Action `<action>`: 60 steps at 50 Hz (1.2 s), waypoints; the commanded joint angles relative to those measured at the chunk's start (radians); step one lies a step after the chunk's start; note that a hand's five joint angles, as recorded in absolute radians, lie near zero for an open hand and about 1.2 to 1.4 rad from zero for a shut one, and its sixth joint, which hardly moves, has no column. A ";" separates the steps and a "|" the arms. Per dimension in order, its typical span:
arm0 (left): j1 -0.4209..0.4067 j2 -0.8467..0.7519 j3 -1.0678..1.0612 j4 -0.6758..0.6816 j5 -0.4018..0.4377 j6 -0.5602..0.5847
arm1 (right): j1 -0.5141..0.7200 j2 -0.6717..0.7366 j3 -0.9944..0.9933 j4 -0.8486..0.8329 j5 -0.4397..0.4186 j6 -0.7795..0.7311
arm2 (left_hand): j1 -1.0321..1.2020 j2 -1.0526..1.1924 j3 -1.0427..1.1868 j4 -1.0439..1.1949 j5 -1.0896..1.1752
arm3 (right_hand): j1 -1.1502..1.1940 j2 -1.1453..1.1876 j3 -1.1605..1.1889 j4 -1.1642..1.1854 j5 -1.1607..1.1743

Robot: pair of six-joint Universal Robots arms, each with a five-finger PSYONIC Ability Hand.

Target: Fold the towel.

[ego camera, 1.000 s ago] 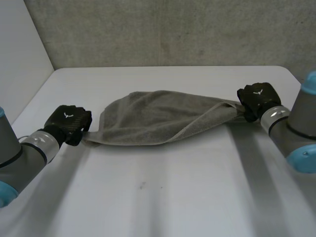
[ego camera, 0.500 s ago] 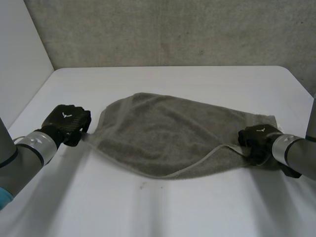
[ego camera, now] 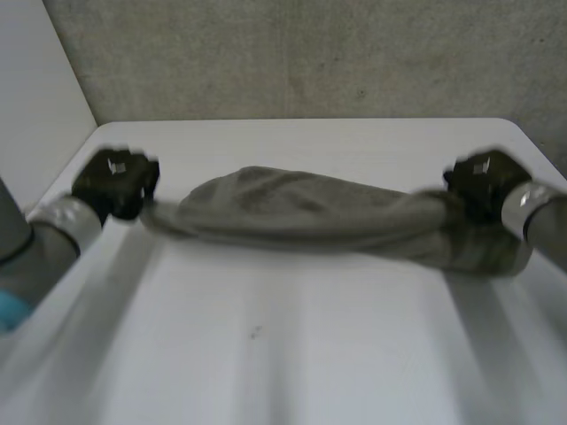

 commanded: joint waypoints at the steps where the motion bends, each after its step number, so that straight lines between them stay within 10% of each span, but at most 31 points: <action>1: -0.056 -0.035 0.482 0.060 -0.075 -0.083 | 0.073 0.010 -0.339 -0.298 0.059 0.132 | 0.236 0.180 0.179 0.178 0.194 | 0.447 0.217 0.210 0.204 0.259; 10: -0.045 0.037 0.669 0.275 -0.166 -0.389 | 0.075 -0.085 -0.313 -0.628 0.097 0.318 | 0.236 0.180 0.179 0.178 0.194 | 0.447 0.217 0.210 0.204 0.259; 24: -0.006 0.054 0.176 0.281 -0.071 -0.471 | 0.078 -0.034 -0.087 -0.272 -0.069 0.304 | 0.236 0.180 0.179 0.178 0.194 | 0.447 0.217 0.210 0.204 0.259; 39: 0.040 0.052 -0.330 0.269 0.100 -0.030 | 0.042 0.075 0.215 -0.014 -0.130 0.115 | 0.236 0.180 0.179 0.178 0.194 | 0.294 0.064 0.057 0.051 0.106; 60: 0.039 0.117 -0.356 0.221 0.095 -0.027 | -0.067 -0.103 0.505 -0.181 -0.135 0.257 | 0.236 0.180 0.179 0.178 0.194 | -0.203 -0.433 -0.441 -0.447 -0.391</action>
